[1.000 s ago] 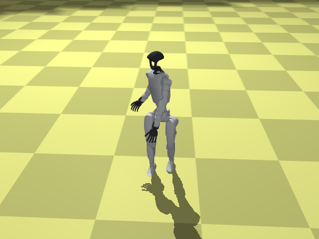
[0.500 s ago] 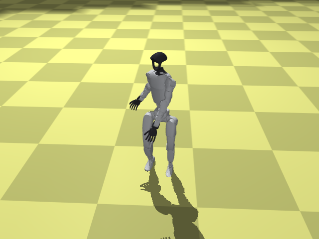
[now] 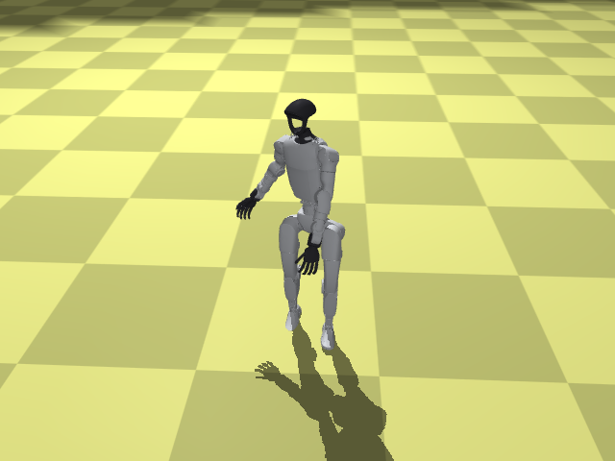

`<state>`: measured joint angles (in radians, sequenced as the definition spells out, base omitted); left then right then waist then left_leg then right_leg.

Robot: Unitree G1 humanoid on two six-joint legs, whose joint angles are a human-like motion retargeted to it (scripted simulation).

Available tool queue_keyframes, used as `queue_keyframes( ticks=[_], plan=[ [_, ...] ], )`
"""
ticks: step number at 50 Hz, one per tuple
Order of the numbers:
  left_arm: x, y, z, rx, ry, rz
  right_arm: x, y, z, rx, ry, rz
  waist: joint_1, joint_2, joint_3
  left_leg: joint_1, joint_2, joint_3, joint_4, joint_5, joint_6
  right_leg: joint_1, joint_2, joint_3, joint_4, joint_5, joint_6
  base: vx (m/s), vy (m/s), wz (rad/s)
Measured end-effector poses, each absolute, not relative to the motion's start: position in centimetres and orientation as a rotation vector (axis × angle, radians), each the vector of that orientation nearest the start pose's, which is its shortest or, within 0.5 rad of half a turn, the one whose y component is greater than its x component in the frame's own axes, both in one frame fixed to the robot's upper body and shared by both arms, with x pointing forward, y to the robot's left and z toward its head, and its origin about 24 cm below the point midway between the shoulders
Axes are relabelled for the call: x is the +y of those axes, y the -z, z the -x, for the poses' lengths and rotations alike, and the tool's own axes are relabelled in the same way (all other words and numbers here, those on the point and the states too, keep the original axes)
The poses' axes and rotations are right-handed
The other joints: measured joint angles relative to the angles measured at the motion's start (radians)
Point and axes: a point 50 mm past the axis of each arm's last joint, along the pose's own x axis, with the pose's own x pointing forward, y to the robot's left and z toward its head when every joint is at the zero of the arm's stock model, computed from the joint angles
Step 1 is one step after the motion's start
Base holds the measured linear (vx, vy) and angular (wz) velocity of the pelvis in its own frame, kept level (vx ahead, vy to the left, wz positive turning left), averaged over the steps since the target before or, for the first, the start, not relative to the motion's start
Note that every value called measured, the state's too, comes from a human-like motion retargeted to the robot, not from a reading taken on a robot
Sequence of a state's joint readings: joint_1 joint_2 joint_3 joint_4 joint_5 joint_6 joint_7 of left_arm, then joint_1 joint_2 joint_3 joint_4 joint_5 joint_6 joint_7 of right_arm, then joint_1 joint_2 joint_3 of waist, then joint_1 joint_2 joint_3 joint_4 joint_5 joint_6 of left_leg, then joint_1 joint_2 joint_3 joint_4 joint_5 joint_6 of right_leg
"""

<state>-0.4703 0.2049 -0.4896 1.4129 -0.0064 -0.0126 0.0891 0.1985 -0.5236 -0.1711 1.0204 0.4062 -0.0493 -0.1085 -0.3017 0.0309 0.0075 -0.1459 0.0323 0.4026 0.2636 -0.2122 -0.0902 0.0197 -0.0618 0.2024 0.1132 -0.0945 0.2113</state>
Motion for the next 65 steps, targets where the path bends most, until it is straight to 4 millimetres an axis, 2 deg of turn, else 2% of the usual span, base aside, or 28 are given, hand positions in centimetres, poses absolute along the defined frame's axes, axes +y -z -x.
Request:
queue_keyframes(
  ticks=[2,4,5,8,10,12,15,18,20,23,27,30,33,35,37,39,40,42,43,45,47,50,52,55,58,61,65],
  plan=[
    [19.9,11.1,-23.6,0.915,0.147,-0.652,-37.3,9.7,-5.8,0.974,0.751,0.125,0.001,0.015,0.007,0.034,-0.006,-0.019,-0.117,0.066,-0.011,0.012,0.014,-0.006,0.005,-0.017,-0.018,0.27,0.18,0.11],
    [20.0,11.1,-23.6,0.918,0.144,-0.65,-37.2,9.8,-5.8,0.969,0.764,0.111,-0.016,0.021,0.012,0.061,-0.018,-0.055,-0.155,0.076,-0.009,0.02,0.019,-0.026,0.026,-0.024,-0.059,0.26,0.18,0.56],
    [20.0,11.0,-23.7,0.917,0.141,-0.647,-37.2,9.8,-5.8,0.964,0.774,0.1,-0.03,0.023,0.019,0.077,-0.023,-0.075,-0.169,0.075,-0.009,0.022,0.022,-0.041,0.047,-0.025,-0.091,0.27,0.17,0.85],
    [20.0,10.9,-23.8,0.92,0.132,-0.635,-36.8,10.1,-5.2,0.955,0.79,0.058,-0.075,0.044,0.056,0.138,-0.003,-0.133,-0.204,0.08,-0.042,-0.022,0.068,-0.087,0.229,-0.048,-0.243,0.27,0.15,0.94],
    [20.1,10.9,-23.9,0.925,0.129,-0.628,-36.3,10.3,-4.7,0.958,0.787,0.037,-0.101,0.055,0.071,0.164,0.009,-0.165,-0.219,0.081,-0.069,-0.087,0.095,-0.114,0.368,-0.098,-0.293,0.27,0.1,0.91],
    [20.1,10.9,-23.8,0.929,0.126,-0.616,-36.0,10.5,-4.1,0.967,0.785,0.028,-0.122,0.061,0.072,0.175,0.01,-0.192,-0.222,0.075,-0.092,-0.135,0.099,-0.144,0.404,-0.143,-0.279,0.29,0.07,0.85],
    [20.0,11.0,-23.7,0.927,0.12,-0.595,-35.8,10.8,-3.2,0.988,0.795,0.029,-0.148,0.055,0.064,0.191,-0.015,-0.232,-0.218,0.057,-0.103,-0.147,0.088,-0.147,0.248,-0.136,-0.192,0.31,0.03,0.81],
    [19.9,11.2,-23.4,0.925,0.113,-0.587,-35.6,11.1,-2.4,1.021,0.81,0.031,-0.149,0.028,0.047,0.212,-0.066,-0.26,-0.206,0.024,-0.076,-0.128,0.065,-0.075,0.052,0.038,-0.089,0.32,0.0,0.54],
    [20.1,11.3,-23.2,0.929,0.108,-0.588,-35.5,11.2,-2.1,1.034,0.826,0.023,-0.126,0.027,0.042,0.216,-0.077,-0.265,-0.188,0.001,-0.054,-0.116,0.059,-0.062,0.029,0.072,-0.076,0.28,-0.01,0.16],
    [20.3,11.4,-23.0,0.935,0.11,-0.601,-35.2,11.5,-1.8,1.061,0.823,0.02,-0.077,0.021,0.026,0.177,-0.087,-0.257,-0.098,-0.012,-0.008,-0.094,0.037,-0.08,0.025,0.033,-0.076,0.26,-0.02,0.13],
    [20.7,11.5,-22.7,0.943,0.11,-0.609,-34.8,11.9,-1.9,1.087,0.795,0.03,-0.025,-0.012,0.001,0.075,-0.101,-0.193,0.082,-0.045,0.04,-0.064,-0.015,-0.103,-0.007,0.033,-0.043,0.23,0.02,0.36],
    [21.0,11.7,-22.3,0.958,0.114,-0.609,-34.6,11.9,-2.3,1.089,0.771,0.034,-0.002,-0.027,-0.023,0.021,-0.086,-0.112,0.11,-0.089,0.043,-0.054,-0.043,-0.135,-0.01,0.028,-0.009,0.25,0.07,0.62],
    [21.0,11.7,-22.3,0.973,0.121,-0.591,-35.0,11.7,-2.9,1.093,0.732,0.054,0.014,-0.013,-0.02,0.036,-0.051,-0.002,-0.017,-0.096,0.016,-0.034,-0.043,-0.178,0.0,0.012,0.024,0.27,0.12,0.71],
    [20.9,11.6,-22.5,0.972,0.122,-0.587,-35.4,11.5,-3.2,1.082,0.735,0.055,0.019,0.003,-0.019,0.052,-0.037,0.042,-0.126,-0.026,-0.016,-0.02,-0.035,-0.212,0.013,-0.007,0.031,0.29,0.13,0.79],
    [20.8,11.6,-22.5,0.97,0.116,-0.588,-35.8,11.3,-3.3,1.067,0.767,0.045,0.021,0.014,-0.02,0.062,-0.036,0.012,-0.173,0.047,-0.04,-0.003,-0.031,-0.241,0.026,-0.029,0.02,0.28,0.15,0.8],
    [20.7,11.6,-22.5,0.977,0.128,-0.589,-36.0,11.2,-3.2,1.078,0.755,0.055,0.016,0.018,-0.02,0.072,-0.046,-0.04,-0.176,0.055,-0.05,0.01,-0.035,-0.276,0.053,-0.047,-0.011,0.28,0.16,0.91],
    [20.6,11.6,-22.5,0.986,0.144,-0.589,-36.1,11.2,-3.1,1.098,0.723,0.07,0.012,0.02,-0.017,0.08,-0.051,-0.064,-0.173,0.047,-0.052,0.014,-0.038,-0.296,0.075,-0.053,-0.035,0.27,0.16,1.01],
    [20.5,11.6,-22.6,0.983,0.137,-0.588,-36.1,11.1,-3.2,1.077,0.75,0.047,-0.005,0.033,0.0,0.11,-0.045,-0.108,-0.181,0.041,-0.06,0.0,-0.03,-0.326,0.176,-0.056,-0.13,0.28,0.15,1.11],
    [20.5,11.6,-22.6,0.983,0.134,-0.587,-36.1,11.1,-3.2,1.067,0.76,0.033,-0.015,0.041,0.012,0.129,-0.038,-0.132,-0.188,0.043,-0.064,-0.022,-0.02,-0.325,0.252,-0.06,-0.185,0.28,0.13,1.21],
    [20.4,11.6,-22.6,0.976,0.122,-0.587,-35.8,11.2,-3.1,1.038,0.792,0.002,-0.041,0.053,0.028,0.162,-0.027,-0.185,-0.206,0.048,-0.075,-0.091,0.015,-0.283,0.417,-0.08,-0.252,0.28,0.1,1.34],
    [20.3,11.6,-22.6,0.965,0.108,-0.582,-35.4,11.4,-2.8,1.01,0.824,-0.03,-0.071,0.059,0.034,0.184,-0.025,-0.243,-0.222,0.05,-0.091,-0.155,0.054,-0.229,0.501,-0.107,-0.238,0.28,0.05,1.49],
    [19.8,11.8,-22.5,0.965,0.128,-0.556,-34.7,11.7,-2.4,1.002,0.805,-0.081,-0.112,0.065,0.04,0.207,-0.032,-0.326,-0.237,0.05,-0.106,-0.193,0.075,-0.184,0.426,-0.128,-0.19,0.29,0.03,1.54],
    [19.4,11.8,-22.6,0.947,0.112,-0.548,-34.8,11.6,-2.0,1.018,0.829,-0.032,-0.135,0.056,0.042,0.219,-0.057,-0.379,-0.239,0.045,-0.106,-0.179,0.071,-0.111,0.254,-0.074,-0.153,0.29,0.0,1.57],
    [19.0,11.8,-22.6,0.934,0.112,-0.535,-34.5,11.8,-1.6,1.053,0.809,-0.012,-0.147,0.029,0.044,0.241,-0.103,-0.45,-0.231,0.024,-0.086,-0.146,0.043,0.007,0.054,0.074,-0.106,0.28,-0.03,1.32],
    [18.7,11.8,-22.7,0.928,0.101,-0.526,-34.2,12.0,-1.4,1.059,0.824,-0.021,-0.106,0.032,0.053,0.241,-0.109,-0.491,-0.201,0.001,-0.064,-0.121,0.028,-0.036,0.056,0.058,-0.105,0.25,-0.06,0.79],
    [18.6,11.8,-22.8,0.933,0.1,-0.521,-33.9,12.3,-1.4,1.083,0.816,-0.026,-0.056,0.018,0.051,0.202,-0.122,-0.453,-0.121,-0.01,-0.021,-0.086,-0.003,-0.093,0.036,0.042,-0.075,0.23,-0.08,0.75],
    [18.7,12.0,-22.5,0.964,0.109,-0.501,-33.6,12.7,-1.8,1.123,0.773,-0.024,-0.014,-0.017,0.025,0.113,-0.098,-0.201,-0.009,-0.072,0.03,-0.058,-0.055,-0.174,0.01,0.044,-0.015,0.22,-0.06,1.11]
  ],
)
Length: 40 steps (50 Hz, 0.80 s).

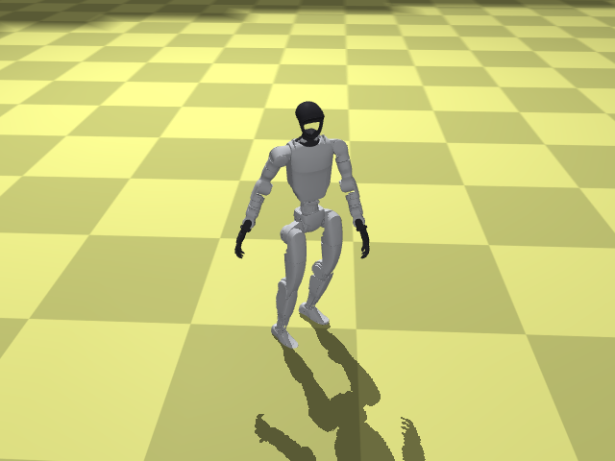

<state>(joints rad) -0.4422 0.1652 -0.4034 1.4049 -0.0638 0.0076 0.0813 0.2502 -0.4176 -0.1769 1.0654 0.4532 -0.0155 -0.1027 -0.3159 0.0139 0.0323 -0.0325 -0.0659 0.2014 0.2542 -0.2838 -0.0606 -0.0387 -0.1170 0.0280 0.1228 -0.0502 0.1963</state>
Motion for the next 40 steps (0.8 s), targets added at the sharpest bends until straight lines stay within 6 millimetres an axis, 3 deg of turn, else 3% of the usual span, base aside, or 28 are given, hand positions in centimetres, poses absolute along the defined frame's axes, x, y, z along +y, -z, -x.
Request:
queue_keyframes(
  ticks=[5,9,12,15,17,20,22,26,28,31,33,37,40],
  plan=[
    [19.0,12.1,-22.2,0.985,0.075,-0.458,-33.9,12.5,-2.8,1.095,0.782,-0.027,0.019,-0.005,-0.033,-0.033,0.06,0.313,-0.097,-0.015,-0.053,0.021,-0.018,-0.144,0.013,-0.021,0.049,0.23,0.01,1.4],
    [18.4,12.1,-22.4,0.974,0.067,-0.449,-34.9,12.0,-3.1,1.076,0.814,-0.003,0.037,0.011,-0.034,-0.034,0.078,0.33,-0.16,0.098,-0.082,0.06,-0.007,-0.246,0.037,-0.054,0.028,0.23,0.07,1.37],
    [17.9,12.1,-22.5,0.97,0.073,-0.453,-35.7,11.4,-3.2,1.054,0.857,-0.003,0.039,0.029,-0.012,-0.015,0.085,0.213,-0.152,0.09,-0.079,0.078,-0.002,-0.314,0.119,-0.061,-0.056,0.22,0.11,1.43],
    [17.7,12.2,-22.3,0.98,0.085,-0.462,-36.1,11.2,-3.1,1.032,0.883,-0.025,0.03,0.058,0.028,0.032,0.113,0.123,-0.162,0.087,-0.084,0.011,0.002,-0.331,0.373,-0.047,-0.22,0.22,0.1,1.54],
    [17.9,12.2,-22.2,0.984,0.087,-0.477,-35.8,11.3,-3.1,1.022,0.877,-0.039,0.012,0.06,0.045,0.055,0.115,0.06,-0.176,0.093,-0.091,-0.072,0.015,-0.267,0.534,-0.059,-0.236,0.22,0.04,1.73],
    [18.3,12.4,-21.9,0.988,0.094,-0.496,-35.1,11.6,-2.6,1.021,0.853,-0.044,-0.024,0.053,0.044,0.07,0.106,-0.047,-0.191,0.099,-0.113,-0.148,0.045,-0.177,0.578,-0.124,-0.177,0.24,-0.01,1.92],
    [18.4,12.5,-21.7,0.99,0.098,-0.494,-34.7,11.8,-2.4,1.024,0.838,-0.045,-0.047,0.047,0.045,0.08,0.092,-0.116,-0.201,0.101,-0.126,-0.146,0.05,-0.132,0.459,-0.138,-0.144,0.25,-0.03,1.95],
    [18.3,12.5,-21.6,0.981,0.098,-0.487,-34.2,12.0,-1.9,1.044,0.817,-0.042,-0.072,0.008,0.041,0.115,0.03,-0.245,-0.223,0.094,-0.118,-0.09,0.039,0.037,0.122,-0.043,-0.071,0.25,-0.06,1.83],
    [18.4,12.5,-21.6,0.978,0.097,-0.49,-33.8,12.2,-1.7,1.056,0.811,-0.045,-0.056,-0.006,0.039,0.126,0.01,-0.294,-0.231,0.091,-0.106,-0.073,0.024,0.057,0.074,-0.002,-0.06,0.23,-0.09,1.26],
    [18.5,12.5,-21.6,0.973,0.098,-0.493,-33.4,12.5,-1.5,1.068,0.792,-0.036,-0.005,-0.009,0.033,0.105,0.003,-0.326,-0.184,0.07,-0.091,-0.058,0.003,-0.012,0.099,-0.033,-0.062,0.21,-0.09,0.88],
    [18.7,12.6,-21.4,0.98,0.142,-0.533,-33.2,12.7,-1.2,1.09,0.761,-0.029,0.013,-0.018,0.013,0.039,-0.002,-0.273,-0.081,0.032,-0.082,-0.042,-0.021,-0.067,0.084,-0.044,-0.051,0.19,-0.1,1.14],
    [18.9,11.8,-22.6,0.961,0.064,-0.503,-33.6,12.6,-2.8,1.099,0.806,-0.005,0.058,-0.045,0.014,0.012,0.03,0.061,-0.072,-0.005,-0.027,-0.009,-0.066,-0.143,0.06,-0.039,-0.012,0.17,-0.07,1.15],
    [19.0,11.7,-22.9,0.962,0.066,-0.513,-33.9,12.4,-3.4,1.089,0.817,-0.004,0.056,-0.044,-0.006,-0.02,0.06,0.284,-0.07,-0.033,-0.046,0.013,-0.08,-0.234,0.059,-0.053,0.007,0.21,0.0,1.52]
  ],
)
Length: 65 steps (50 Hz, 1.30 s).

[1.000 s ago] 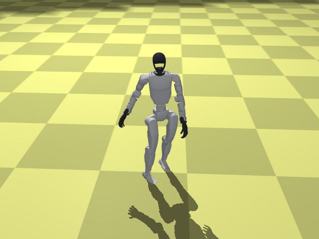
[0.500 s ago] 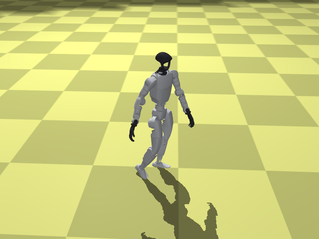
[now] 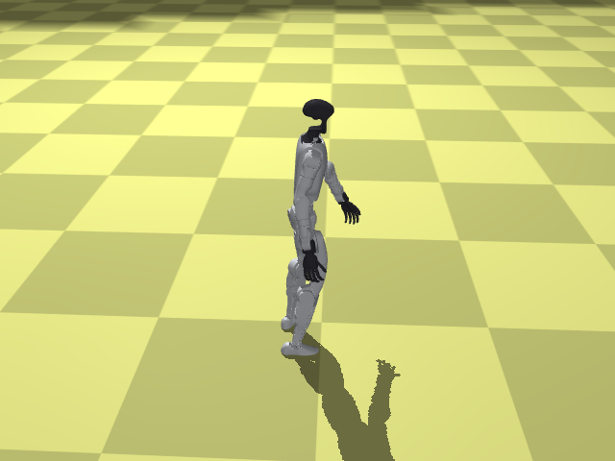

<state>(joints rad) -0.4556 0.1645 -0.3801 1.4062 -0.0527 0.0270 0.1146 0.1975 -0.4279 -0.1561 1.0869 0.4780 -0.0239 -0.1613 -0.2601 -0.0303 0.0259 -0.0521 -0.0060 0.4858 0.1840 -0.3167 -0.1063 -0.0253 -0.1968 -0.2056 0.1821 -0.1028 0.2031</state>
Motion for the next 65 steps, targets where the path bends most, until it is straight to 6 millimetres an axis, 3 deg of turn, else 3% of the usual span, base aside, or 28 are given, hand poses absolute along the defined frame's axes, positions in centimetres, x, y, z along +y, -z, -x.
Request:
queue_keyframes(
  ticks=[3,6,8,11,13,15,20,22,25,28,31,33,36,41,45,46,52,55,58,62,65],
  plan=[
    [18.6,11.5,-23.3,0.96,0.098,-0.529,-34.3,12.3,-3.4,1.092,0.817,-0.007,0.003,0.021,-0.015,-0.013,0.018,0.093,-0.05,0.063,-0.032,0.032,0.015,-0.085,0.001,-0.014,0.004,0.24,0.05,1.42],
    [17.9,11.3,-23.7,0.949,0.136,-0.544,-34.7,12.2,-2.8,1.105,0.824,-0.017,0.015,0.038,-0.016,-0.002,0.019,0.023,-0.083,0.098,-0.026,0.063,0.026,-0.149,0.027,-0.021,-0.014,0.24,0.09,1.25],
    [17.4,11.2,-23.9,0.941,0.158,-0.55,-34.8,12.2,-2.4,1.109,0.834,-0.029,0.019,0.05,-0.005,0.019,0.024,-0.046,-0.088,0.088,-0.024,0.075,0.027,-0.184,0.083,-0.012,-0.067,0.24,0.13,1.26],
    [16.8,11.2,-24.0,0.941,0.177,-0.555,-34.6,12.3,-1.8,1.112,0.846,-0.056,0.013,0.073,0.028,0.061,0.046,-0.129,-0.092,0.082,-0.032,0.028,0.023,-0.187,0.295,0.004,-0.208,0.24,0.14,1.37],
    [16.5,11.3,-23.9,0.942,0.181,-0.557,-34.3,12.4,-1.5,1.113,0.846,-0.071,-0.007,0.076,0.04,0.081,0.047,-0.188,-0.099,0.086,-0.038,-0.048,0.033,-0.118,0.455,-0.005,-0.247,0.24,0.09,1.68],
    [16.5,11.7,-23.4,0.944,0.189,-0.564,-33.8,12.6,-0.7,1.109,0.834,-0.068,-0.052,0.069,0.029,0.053,0.048,-0.251,-0.03,0.053,-0.045,-0.128,0.068,-0.024,0.562,-0.04,-0.202,0.27,0.05,1.99],
    [16.4,12.1,-22.7,0.959,0.2,-0.558,-33.3,12.9,-0.5,1.11,0.835,-0.078,-0.139,0.078,0.036,0.113,0.021,-0.423,-0.136,0.101,-0.089,-0.163,0.159,0.092,0.355,-0.102,-0.158,0.27,0.02,1.84],
    [16.5,12.3,-22.4,0.967,0.207,-0.56,-33.4,12.8,-0.4,1.11,0.831,-0.07,-0.168,0.068,0.029,0.135,-0.006,-0.472,-0.154,0.099,-0.087,-0.151,0.182,0.15,0.184,-0.077,-0.131,0.32,-0.02,1.48],
    [16.8,12.4,-22.1,0.973,0.208,-0.565,-33.5,12.7,-0.3,1.115,0.821,-0.057,-0.186,0.052,0.016,0.172,-0.05,-0.528,-0.174,0.086,-0.062,-0.133,0.207,0.265,0.011,0.053,-0.099,0.34,-0.03,1.01],
    [16.9,12.2,-22.5,0.958,0.195,-0.569,-34.1,12.4,-0.3,1.101,0.829,-0.042,-0.165,0.072,0.013,0.168,-0.056,-0.551,-0.123,0.046,-0.041,-0.117,0.202,0.263,0.03,0.034,-0.111,0.33,-0.02,0.45],
    [16.8,11.6,-23.5,0.931,0.177,-0.575,-34.6,12.2,-0.4,1.115,0.837,-0.026,-0.115,0.068,0.018,0.165,-0.077,-0.51,-0.071,0.055,-0.005,-0.077,0.169,0.256,0.025,0.014,-0.069,0.32,-0.03,0.21],
    [16.6,11.1,-24.2,0.896,0.179,-0.575,-34.9,12.0,-0.4,1.113,0.842,-0.011,-0.108,0.057,0.01,0.079,-0.08,-0.418,0.102,0.011,0.015,-0.049,0.134,0.234,0.012,0.009,-0.037,0.31,0.01,0.66],
    [16.6,10.5,-25.0,0.877,0.18,-0.582,-35.2,11.8,-0.7,1.12,0.849,-0.014,-0.076,0.033,-0.007,0.013,-0.077,-0.276,0.16,-0.011,0.049,-0.029,0.083,0.216,0.003,0.009,-0.004,0.29,0.01,0.49],
    [16.9,9.7,-26.1,0.847,0.163,-0.584,-35.6,11.6,-1.6,1.091,0.835,-0.014,-0.031,0.038,-0.024,-0.043,-0.048,-0.165,-0.001,0.022,0.012,0.004,0.07,0.178,-0.009,-0.007,0.036,0.31,0.05,0.31],
    [17.0,9.3,-26.7,0.841,0.154,-0.59,-35.9,11.5,-1.9,1.089,0.824,-0.006,0.002,0.061,-0.013,-0.035,-0.033,-0.229,-0.143,0.195,-0.027,0.042,0.096,0.165,0.004,-0.041,0.011,0.32,0.1,0.03],
    [17.0,9.2,-26.8,0.843,0.152,-0.592,-35.9,11.5,-1.9,1.089,0.83,-0.01,0.002,0.062,-0.012,-0.03,-0.033,-0.241,-0.13,0.187,-0.025,0.048,0.095,0.159,0.017,-0.046,-0.012,0.32,0.12,0.23],
    [17.1,9.3,-26.6,0.864,0.135,-0.584,-35.1,11.8,-1.6,1.07,0.846,-0.062,-0.077,0.104,0.045,0.062,0.015,-0.319,-0.11,0.14,-0.043,-0.041,0.155,0.147,0.364,-0.046,-0.281,0.34,0.11,0.62],
    [17.1,9.7,-26.1,0.881,0.136,-0.578,-34.3,12.0,-1.0,1.068,0.805,-0.058,-0.144,0.123,0.046,0.098,0.034,-0.363,-0.134,0.131,-0.072,-0.147,0.197,0.159,0.499,-0.099,-0.254,0.37,0.03,0.79],
    [16.7,10.2,-25.6,0.899,0.152,-0.551,-33.9,12.0,-0.7,1.075,0.752,-0.019,-0.202,0.138,0.03,0.125,0.029,-0.386,-0.153,0.115,-0.093,-0.178,0.193,0.125,0.338,-0.125,-0.18,0.41,0.01,0.52],
    [16.0,10.6,-25.0,0.913,0.162,-0.509,-34.1,11.8,-0.8,1.094,0.704,0.034,-0.244,0.129,0.005,0.181,-0.019,-0.388,-0.165,0.079,-0.074,-0.143,0.207,0.22,0.005,0.041,-0.111,0.44,-0.01,0.04],
    [15.7,10.7,-24.9,0.918,0.152,-0.486,-34.5,11.6,-1.1,1.086,0.708,0.044,-0.229,0.146,0.004,0.207,-0.021,-0.359,-0.135,0.045,-0.052,-0.115,0.222,0.276,-0.012,0.05,-0.126,0.43,-0.01,-0.54]
  ],
)
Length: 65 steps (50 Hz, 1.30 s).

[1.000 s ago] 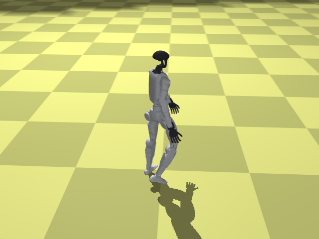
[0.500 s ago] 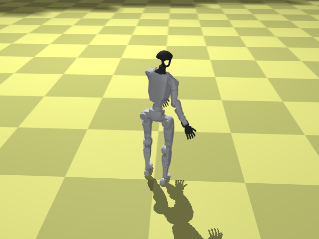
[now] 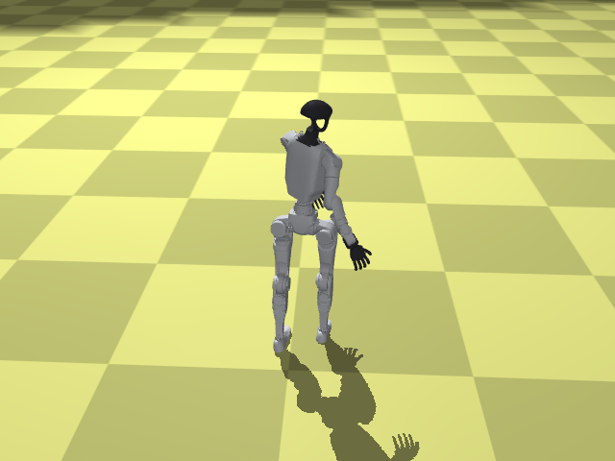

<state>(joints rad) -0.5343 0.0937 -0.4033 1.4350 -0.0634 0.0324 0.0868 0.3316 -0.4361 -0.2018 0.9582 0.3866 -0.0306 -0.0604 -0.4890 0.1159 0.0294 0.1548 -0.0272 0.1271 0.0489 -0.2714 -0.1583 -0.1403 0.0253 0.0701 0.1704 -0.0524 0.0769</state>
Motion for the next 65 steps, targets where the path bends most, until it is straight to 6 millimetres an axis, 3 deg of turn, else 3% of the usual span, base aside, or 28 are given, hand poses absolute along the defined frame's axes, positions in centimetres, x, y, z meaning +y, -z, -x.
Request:
queue_keyframes(
  ticks=[5,9,13,15,18,20,25,27,31,35,37,40,43,47,50,55,57,60,62,65],
  plan=[
    [15.3,10.3,-25.5,0.898,0.14,-0.47,-34.5,11.8,-1.2,1.107,0.722,0.034,0.065,-0.036,-0.003,-0.098,-0.029,0.079,0.316,0.01,0.075,0.078,-0.053,0.048,-0.014,-0.025,0.063,0.4,0.02,-0.52],
    [15.5,10.3,-25.5,0.896,0.147,-0.467,-34.1,12.1,-0.5,1.136,0.724,0.015,0.119,-0.083,-0.033,-0.244,-0.038,0.121,0.533,-0.028,0.091,0.121,-0.112,0.07,-0.027,-0.033,0.106,0.36,0.08,-0.21],
    [15.6,10.1,-25.8,0.895,0.142,-0.456,-34.3,12.2,-0.4,1.147,0.739,-0.005,0.167,-0.1,-0.053,-0.293,-0.002,0.198,0.402,-0.071,0.083,0.144,-0.14,0.071,-0.03,-0.047,0.133,0.35,0.13,-0.05],
    [15.4,9.7,-26.4,0.882,0.127,-0.442,-34.7,12.0,-0.8,1.142,0.753,-0.009,0.19,-0.091,-0.045,-0.281,0.012,0.198,0.228,-0.033,0.06,0.156,-0.133,0.068,-0.021,-0.065,0.133,0.35,0.18,-0.11],
    [15.2,9.2,-27.0,0.868,0.103,-0.427,-35.2,11.9,-1.1,1.14,0.772,-0.006,0.202,-0.078,-0.025,-0.256,0.024,0.118,0.09,0.099,0.028,0.183,-0.111,0.05,0.004,-0.098,0.097,0.33,0.19,0.06],
    [15.1,9.0,-27.2,0.862,0.095,-0.423,-35.3,11.8,-1.0,1.135,0.791,-0.011,0.192,-0.077,-0.015,-0.237,0.022,0.085,0.087,0.105,0.022,0.192,-0.104,0.025,0.041,-0.105,0.047,0.32,0.2,0.43],
    [14.7,8.8,-27.4,0.859,0.096,-0.416,-35.0,11.8,-1.3,1.089,0.806,-0.056,0.133,-0.054,0.042,-0.132,0.059,0.025,0.033,0.1,-0.002,0.078,-0.038,-0.052,0.396,-0.112,-0.166,0.32,0.16,0.63],
    [14.8,9.1,-27.1,0.87,0.1,-0.415,-34.8,11.8,-1.2,1.074,0.795,-0.062,0.107,-0.045,0.045,-0.111,0.071,0.004,0.017,0.1,-0.022,0.008,-0.022,-0.092,0.496,-0.152,-0.17,0.34,0.09,0.61],
    [15.0,9.8,-26.2,0.892,0.111,-0.408,-34.8,11.5,-0.9,1.057,0.776,-0.043,0.057,-0.031,0.032,-0.093,0.068,-0.027,0.01,0.08,-0.055,-0.051,-0.012,-0.167,0.38,-0.178,-0.092,0.37,0.06,0.51],
    [15.8,10.2,-25.6,0.906,0.098,-0.412,-35.3,11.3,-0.9,1.067,0.776,-0.018,0.025,-0.06,0.012,-0.057,0.003,-0.044,0.013,0.043,-0.034,-0.02,-0.005,-0.109,0.02,-0.012,0.027,0.4,0.02,0.29],
    [16.4,10.3,-25.5,0.915,0.084,-0.42,-35.4,11.4,-0.9,1.079,0.788,-0.022,0.038,-0.069,0.011,-0.046,-0.018,-0.032,0.039,0.029,-0.005,0.003,-0.005,-0.059,-0.043,0.05,0.027,0.38,0.0,-0.19],
    [17.3,10.2,-25.5,0.928,0.059,-0.418,-35.2,11.6,-0.7,1.109,0.801,-0.027,0.082,-0.086,0.021,-0.077,-0.033,0.01,0.182,0.04,0.053,0.049,-0.027,-0.026,-0.039,0.018,0.007,0.37,0.0,-0.42],
    [18.1,10.2,-25.3,0.934,0.036,-0.406,-34.7,12.0,-0.1,1.157,0.771,-0.01,0.125,-0.128,0.013,-0.208,-0.047,0.047,0.477,0.069,0.095,0.089,-0.076,-0.005,-0.043,0.004,0.044,0.35,0.03,-0.36],
    [19.0,10.5,-24.8,0.934,0.007,-0.396,-34.3,12.1,0.1,1.173,0.715,0.039,0.181,-0.162,-0.012,-0.335,-0.035,0.103,0.62,0.011,0.084,0.121,-0.12,0.025,-0.061,0.005,0.119,0.36,0.06,-0.33],
    [19.4,10.6,-24.4,0.937,-0.006,-0.391,-34.5,11.9,-0.8,1.156,0.679,0.075,0.218,-0.158,-0.028,-0.343,-0.003,0.168,0.447,-0.036,0.087,0.13,-0.128,0.038,-0.067,0.002,0.173,0.38,0.1,-0.28],
    [19.9,11.4,-23.2,0.946,-0.002,-0.419,-35.2,11.4,-2.8,1.112,0.632,0.148,0.261,-0.104,-0.019,-0.261,0.017,0.103,0.024,0.168,0.039,0.167,-0.075,0.038,-0.052,-0.052,0.172,0.37,0.14,-0.18],
    [20.2,11.9,-22.1,0.953,0.026,-0.467,-35.3,11.2,-3.8,1.093,0.621,0.176,0.263,-0.101,-0.013,-0.241,0.014,0.085,0.022,0.168,0.048,0.173,-0.074,0.023,-0.022,-0.066,0.126,0.32,0.14,0.17],
    [21.3,12.4,-20.4,0.931,0.074,-0.575,-35.0,10.7,-6.1,1.027,0.591,0.235,0.274,-0.081,0.028,-0.18,0.037,0.078,0.012,0.159,0.04,0.139,-0.046,-0.007,0.136,-0.087,-0.029,0.31,0.12,0.11],
    [22.5,12.3,-19.3,0.893,0.114,-0.66,-34.5,10.2,-7.9,0.964,0.511,0.304,0.296,-0.069,0.05,-0.146,0.053,0.077,-0.001,0.162,0.023,0.073,-0.021,-0.002,0.277,-0.129,-0.085,0.3,0.08,0.04],
    [24.7,10.8,-18.1,0.786,0.168,-0.791,-33.6,8.3,-10.6,0.837,0.327,0.481,0.327,-0.075,0.061,-0.123,0.044,0.067,-0.001,0.16,-0.004,0.024,-0.041,-0.035,0.267,-0.147,-0.03,0.32,0.03,0.3]
  ],
)
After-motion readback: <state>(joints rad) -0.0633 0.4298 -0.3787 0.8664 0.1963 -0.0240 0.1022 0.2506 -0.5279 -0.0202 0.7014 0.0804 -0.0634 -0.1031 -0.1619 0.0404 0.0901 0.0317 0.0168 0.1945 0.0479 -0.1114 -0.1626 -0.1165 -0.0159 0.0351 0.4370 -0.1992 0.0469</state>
